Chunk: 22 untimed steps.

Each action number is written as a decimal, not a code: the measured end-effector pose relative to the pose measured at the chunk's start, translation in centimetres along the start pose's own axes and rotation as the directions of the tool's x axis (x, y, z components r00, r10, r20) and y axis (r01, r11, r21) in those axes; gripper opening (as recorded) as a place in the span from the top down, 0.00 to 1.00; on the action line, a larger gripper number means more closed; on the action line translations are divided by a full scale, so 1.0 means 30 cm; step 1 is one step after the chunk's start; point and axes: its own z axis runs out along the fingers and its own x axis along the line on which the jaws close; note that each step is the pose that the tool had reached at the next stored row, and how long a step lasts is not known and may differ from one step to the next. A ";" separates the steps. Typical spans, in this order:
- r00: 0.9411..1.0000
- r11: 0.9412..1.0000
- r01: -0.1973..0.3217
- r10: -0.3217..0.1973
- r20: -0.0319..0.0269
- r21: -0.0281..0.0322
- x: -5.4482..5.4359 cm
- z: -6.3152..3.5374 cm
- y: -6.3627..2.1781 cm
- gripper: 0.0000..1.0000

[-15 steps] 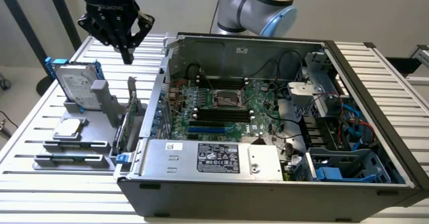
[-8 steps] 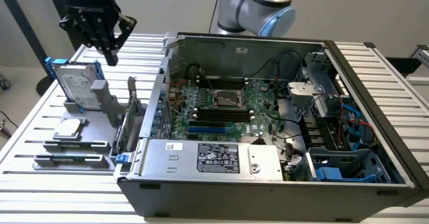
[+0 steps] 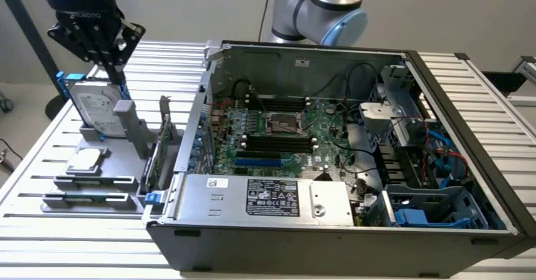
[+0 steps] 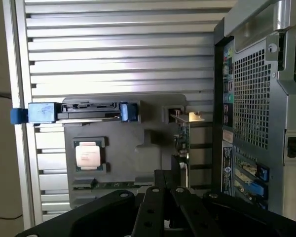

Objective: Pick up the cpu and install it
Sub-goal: 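Reach for the cpu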

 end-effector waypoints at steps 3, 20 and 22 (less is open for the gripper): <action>1.000 1.000 0.000 0.000 0.000 0.004 0.045 0.006 -0.002 0.89; 1.000 1.000 0.000 0.000 0.000 0.025 0.304 0.041 -0.010 0.89; 1.000 1.000 0.000 0.000 0.000 0.026 0.334 0.048 -0.006 0.89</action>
